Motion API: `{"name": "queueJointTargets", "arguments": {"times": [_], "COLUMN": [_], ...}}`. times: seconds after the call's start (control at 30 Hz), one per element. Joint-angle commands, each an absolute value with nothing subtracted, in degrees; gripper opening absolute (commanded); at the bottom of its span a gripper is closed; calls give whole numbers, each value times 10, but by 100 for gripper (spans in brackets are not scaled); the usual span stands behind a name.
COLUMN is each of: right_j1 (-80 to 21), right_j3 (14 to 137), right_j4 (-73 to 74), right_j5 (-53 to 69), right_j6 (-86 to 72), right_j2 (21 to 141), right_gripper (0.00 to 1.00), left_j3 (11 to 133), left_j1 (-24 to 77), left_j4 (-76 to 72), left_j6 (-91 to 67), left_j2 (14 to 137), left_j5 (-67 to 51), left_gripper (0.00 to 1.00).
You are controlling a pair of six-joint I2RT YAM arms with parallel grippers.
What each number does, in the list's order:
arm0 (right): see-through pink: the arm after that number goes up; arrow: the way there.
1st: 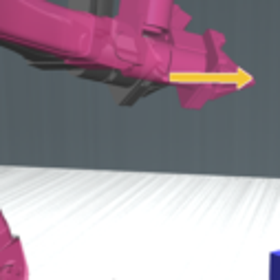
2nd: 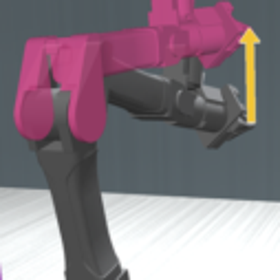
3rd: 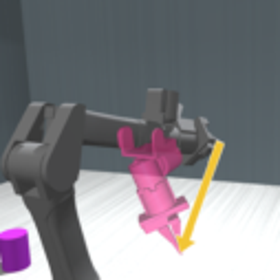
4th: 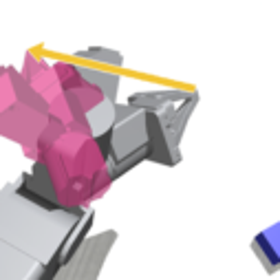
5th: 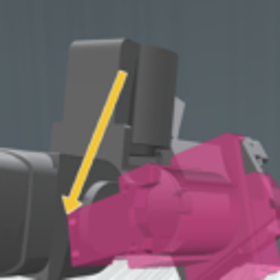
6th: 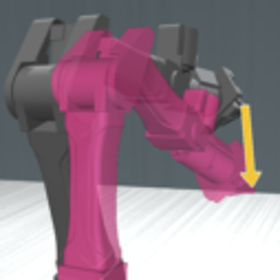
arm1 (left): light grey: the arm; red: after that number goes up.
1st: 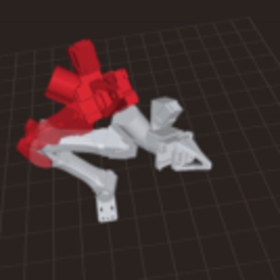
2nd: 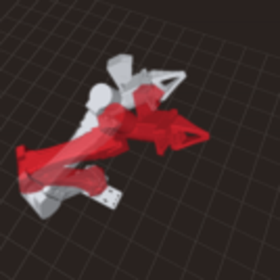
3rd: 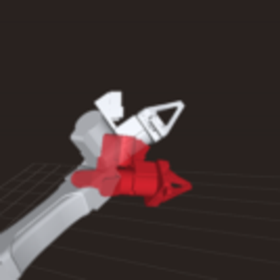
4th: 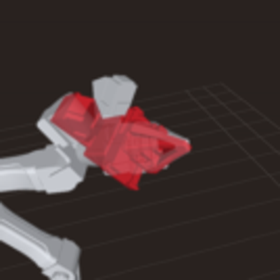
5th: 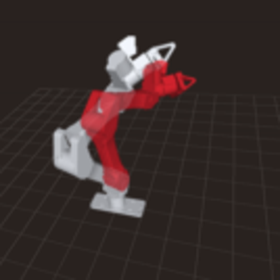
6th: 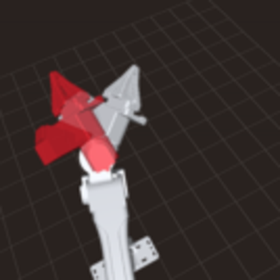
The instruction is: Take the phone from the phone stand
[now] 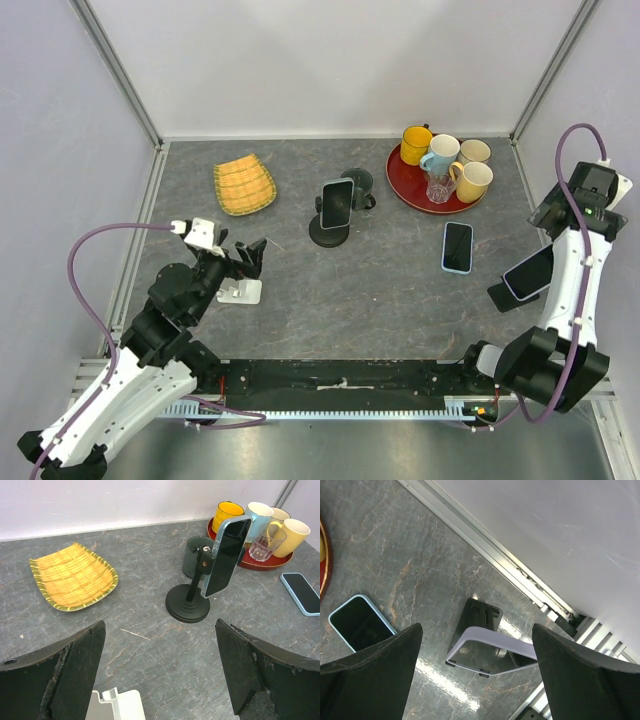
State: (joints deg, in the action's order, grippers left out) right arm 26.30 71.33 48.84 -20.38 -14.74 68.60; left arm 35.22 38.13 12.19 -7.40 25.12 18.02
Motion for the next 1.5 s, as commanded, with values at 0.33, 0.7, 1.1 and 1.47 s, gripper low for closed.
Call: {"name": "queueJointTargets", "arguments": {"times": [0.33,0.7,1.1,1.47], "right_j1": [301,301,301,277], "right_j3": [745,646,550,519], "right_j4": [505,439,353,336], "right_j5": [-160,-277,-258,-257], "right_j6": [-125,-217,-280,-287], "right_j2": [735,619,578,577], "right_gripper": [98,98,98,98], "left_j3": [347,345,347,347], "left_j1": [393,412,419,420], "left_j4": [94,90,95,92], "left_j6": [-51,-48,-52,-52], "left_j2": [294,297,309,321], "left_j5": [179,179,178,175], "left_gripper": [97,97,97,97]}}
